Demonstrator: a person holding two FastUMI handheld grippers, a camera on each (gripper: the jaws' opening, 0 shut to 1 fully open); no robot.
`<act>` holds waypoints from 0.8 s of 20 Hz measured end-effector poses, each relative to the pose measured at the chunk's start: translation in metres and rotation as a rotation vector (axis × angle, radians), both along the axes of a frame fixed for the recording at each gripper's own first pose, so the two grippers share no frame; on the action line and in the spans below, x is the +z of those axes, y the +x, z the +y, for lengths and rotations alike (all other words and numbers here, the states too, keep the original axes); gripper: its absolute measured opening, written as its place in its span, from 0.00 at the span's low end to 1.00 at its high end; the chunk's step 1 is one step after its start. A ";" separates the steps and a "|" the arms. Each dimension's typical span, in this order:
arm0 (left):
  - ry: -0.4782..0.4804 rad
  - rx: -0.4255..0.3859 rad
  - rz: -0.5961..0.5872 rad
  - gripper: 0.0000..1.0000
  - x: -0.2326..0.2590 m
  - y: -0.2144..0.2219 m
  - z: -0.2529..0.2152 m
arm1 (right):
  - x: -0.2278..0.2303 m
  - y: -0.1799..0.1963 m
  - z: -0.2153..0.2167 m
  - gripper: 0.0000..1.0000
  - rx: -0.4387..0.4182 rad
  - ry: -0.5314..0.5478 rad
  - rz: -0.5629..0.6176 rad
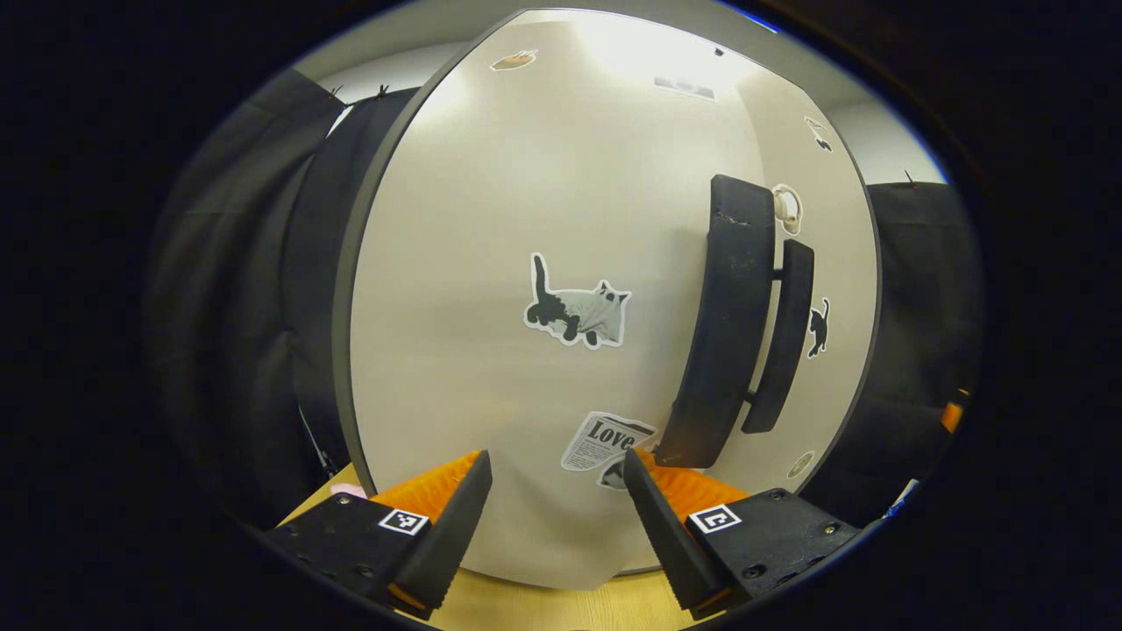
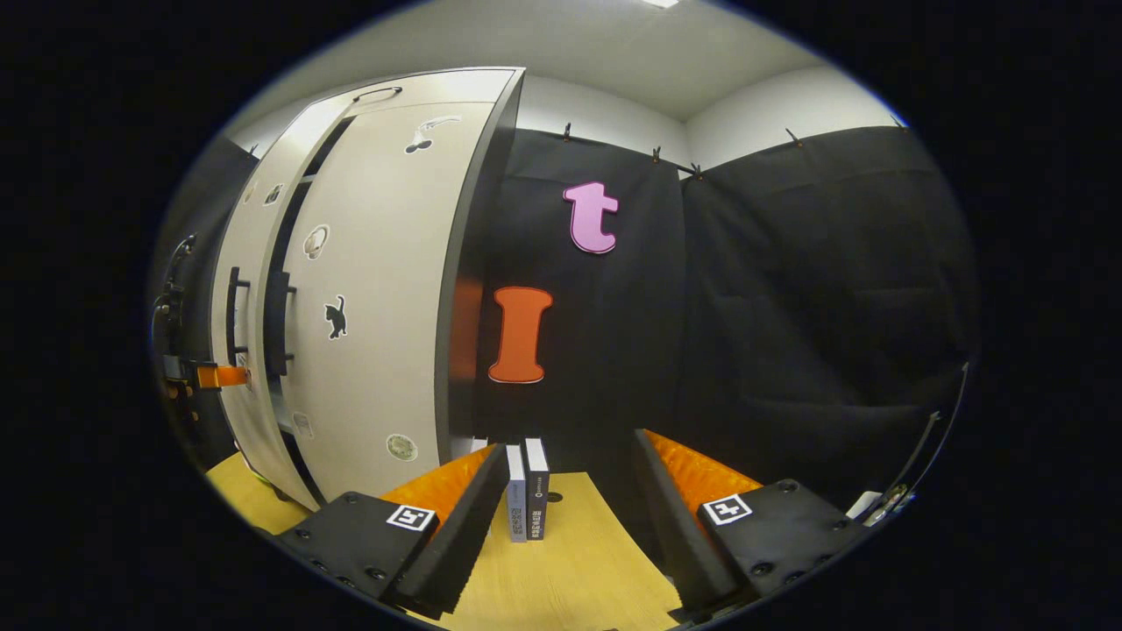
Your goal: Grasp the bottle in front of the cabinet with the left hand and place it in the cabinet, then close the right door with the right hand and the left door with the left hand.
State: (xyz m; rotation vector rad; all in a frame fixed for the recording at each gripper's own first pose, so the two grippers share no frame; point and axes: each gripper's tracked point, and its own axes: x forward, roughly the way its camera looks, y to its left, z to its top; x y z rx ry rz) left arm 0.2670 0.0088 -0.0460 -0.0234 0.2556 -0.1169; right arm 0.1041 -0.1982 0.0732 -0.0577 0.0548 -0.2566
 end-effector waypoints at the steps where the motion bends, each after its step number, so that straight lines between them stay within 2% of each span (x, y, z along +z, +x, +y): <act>1: -0.004 0.006 0.012 0.93 0.000 -0.002 -0.002 | 0.001 0.001 -0.005 0.95 0.001 0.000 0.000; 4: -0.021 0.007 0.023 0.93 0.007 -0.018 -0.013 | 0.005 0.001 -0.017 0.95 0.006 -0.004 0.000; 7: 0.012 0.015 0.017 0.93 0.018 -0.037 -0.018 | 0.007 0.003 -0.024 0.95 0.019 -0.011 0.002; 16: -0.014 0.050 -0.090 0.93 0.092 -0.087 -0.039 | 0.023 -0.005 -0.049 0.95 0.067 0.003 -0.017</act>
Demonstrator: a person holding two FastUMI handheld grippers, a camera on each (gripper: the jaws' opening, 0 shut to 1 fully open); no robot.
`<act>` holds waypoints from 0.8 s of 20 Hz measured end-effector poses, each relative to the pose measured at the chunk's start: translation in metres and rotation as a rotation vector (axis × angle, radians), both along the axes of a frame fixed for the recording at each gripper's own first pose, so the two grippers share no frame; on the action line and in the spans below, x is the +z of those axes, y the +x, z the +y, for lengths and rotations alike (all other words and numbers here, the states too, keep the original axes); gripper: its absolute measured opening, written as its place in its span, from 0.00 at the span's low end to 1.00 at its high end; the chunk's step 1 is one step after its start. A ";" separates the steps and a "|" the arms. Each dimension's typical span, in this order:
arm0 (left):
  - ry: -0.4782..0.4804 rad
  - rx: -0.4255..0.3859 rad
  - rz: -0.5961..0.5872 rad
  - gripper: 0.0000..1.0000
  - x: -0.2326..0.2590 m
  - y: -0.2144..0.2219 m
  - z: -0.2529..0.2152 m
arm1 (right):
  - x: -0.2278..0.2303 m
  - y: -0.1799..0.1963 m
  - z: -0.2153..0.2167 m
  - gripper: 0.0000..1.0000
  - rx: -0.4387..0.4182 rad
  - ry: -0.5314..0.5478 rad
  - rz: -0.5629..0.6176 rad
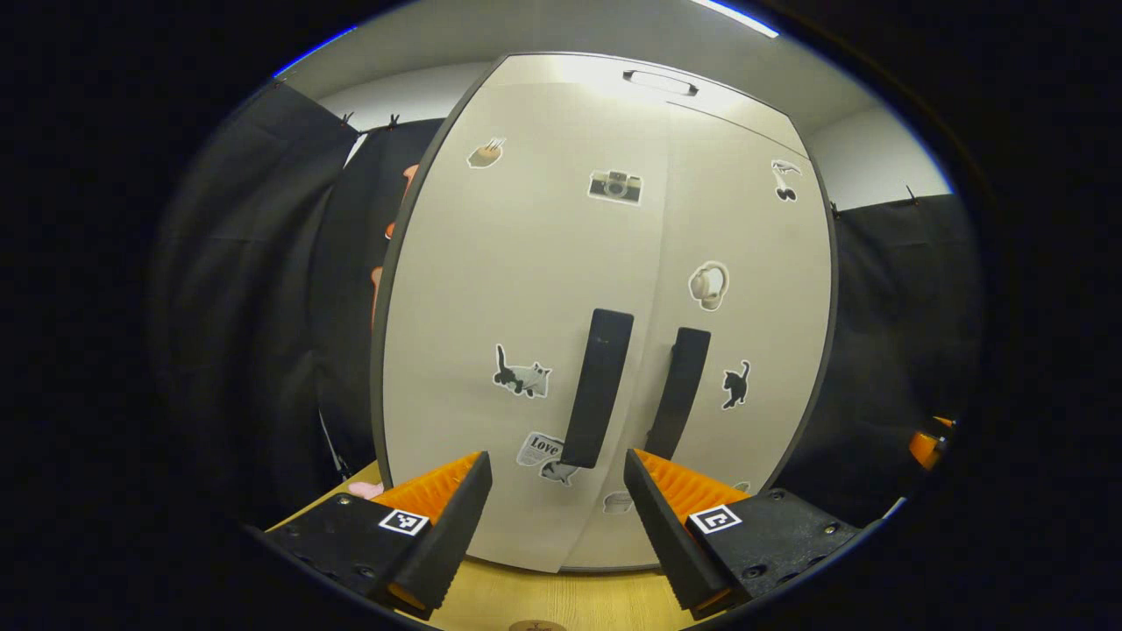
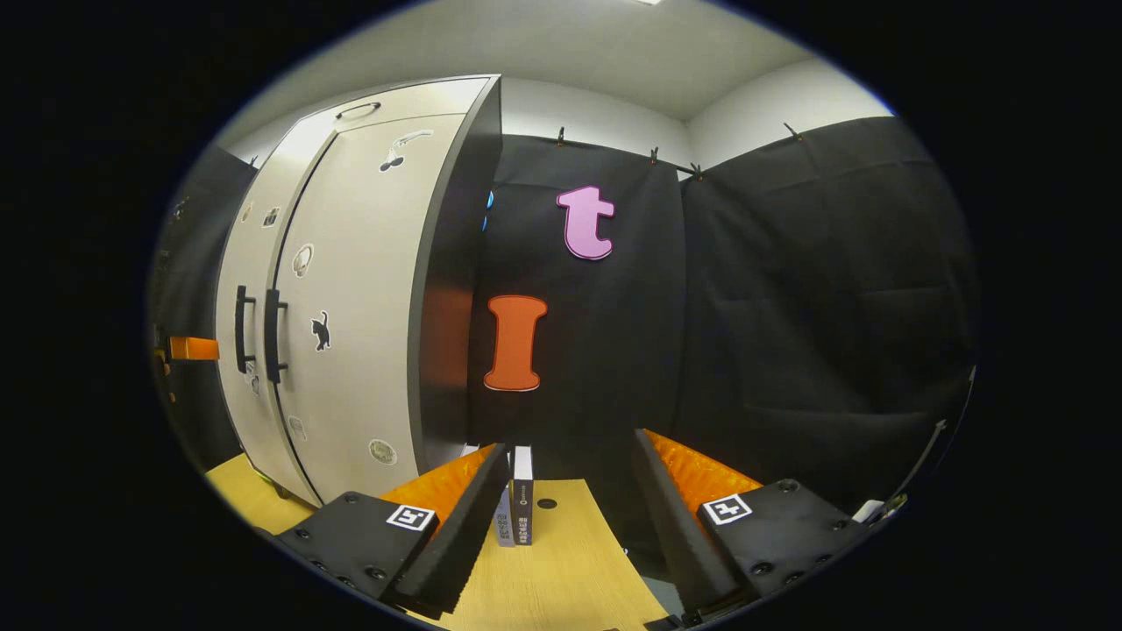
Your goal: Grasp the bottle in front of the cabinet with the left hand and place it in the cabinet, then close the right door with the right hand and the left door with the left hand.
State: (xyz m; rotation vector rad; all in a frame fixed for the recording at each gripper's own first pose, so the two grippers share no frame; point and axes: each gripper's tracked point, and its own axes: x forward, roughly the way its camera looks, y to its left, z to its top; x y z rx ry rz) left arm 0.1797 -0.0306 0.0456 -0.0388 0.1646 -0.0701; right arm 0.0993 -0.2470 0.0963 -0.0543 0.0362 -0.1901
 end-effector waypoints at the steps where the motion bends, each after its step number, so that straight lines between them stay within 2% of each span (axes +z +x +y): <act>1: 0.001 0.000 -0.008 0.93 0.008 -0.006 -0.004 | 0.003 -0.001 -0.003 0.95 0.003 -0.001 -0.004; 8: -0.036 -0.027 -0.031 0.93 0.037 -0.042 -0.032 | 0.019 -0.018 -0.023 0.95 0.025 0.005 -0.033; 16: -0.018 -0.041 -0.061 0.93 0.060 -0.071 -0.062 | 0.025 -0.040 -0.055 0.95 0.008 -0.008 -0.035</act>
